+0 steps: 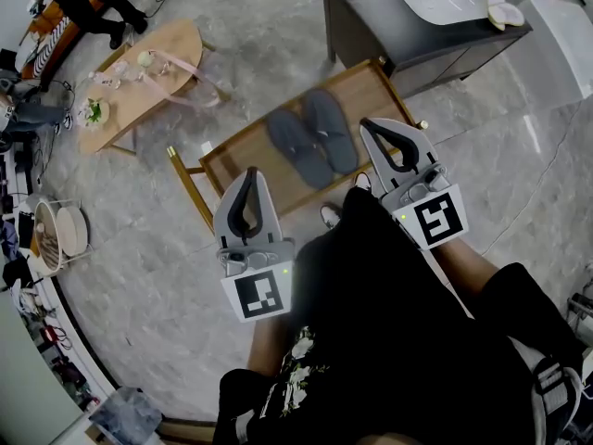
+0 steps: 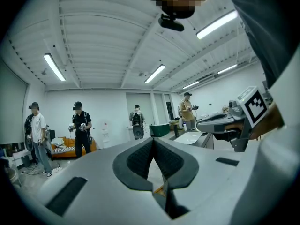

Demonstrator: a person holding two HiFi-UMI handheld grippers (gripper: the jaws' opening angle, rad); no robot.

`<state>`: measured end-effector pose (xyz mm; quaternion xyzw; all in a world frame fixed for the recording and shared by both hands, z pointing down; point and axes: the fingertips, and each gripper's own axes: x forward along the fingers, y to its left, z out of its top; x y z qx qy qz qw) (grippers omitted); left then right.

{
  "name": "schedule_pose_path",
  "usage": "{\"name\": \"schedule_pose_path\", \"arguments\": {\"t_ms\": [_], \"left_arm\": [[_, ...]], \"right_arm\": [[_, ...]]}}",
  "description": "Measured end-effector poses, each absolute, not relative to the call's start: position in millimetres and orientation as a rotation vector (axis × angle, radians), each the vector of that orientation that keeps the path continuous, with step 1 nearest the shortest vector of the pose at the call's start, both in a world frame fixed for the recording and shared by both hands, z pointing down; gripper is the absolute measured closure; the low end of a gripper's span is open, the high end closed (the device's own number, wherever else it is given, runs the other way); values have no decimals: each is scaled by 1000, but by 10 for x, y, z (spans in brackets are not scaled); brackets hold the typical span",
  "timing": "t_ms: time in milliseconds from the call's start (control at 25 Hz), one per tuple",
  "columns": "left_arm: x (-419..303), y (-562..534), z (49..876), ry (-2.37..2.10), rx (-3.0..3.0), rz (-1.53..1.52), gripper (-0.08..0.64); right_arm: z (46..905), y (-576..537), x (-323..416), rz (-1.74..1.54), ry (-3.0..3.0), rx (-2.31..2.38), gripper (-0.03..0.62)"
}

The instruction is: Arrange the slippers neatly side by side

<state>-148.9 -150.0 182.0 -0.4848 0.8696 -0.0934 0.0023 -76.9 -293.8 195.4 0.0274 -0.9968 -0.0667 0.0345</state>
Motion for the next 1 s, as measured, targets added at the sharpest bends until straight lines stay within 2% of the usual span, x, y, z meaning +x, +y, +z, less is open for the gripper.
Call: {"name": "schedule_pose_path", "arguments": {"t_ms": [1000], "left_arm": [[-1419, -1694, 2346, 2773, -1684, -167, 557]], "right_arm": [[2296, -2758, -676, -161, -2915, 62, 595]]}}
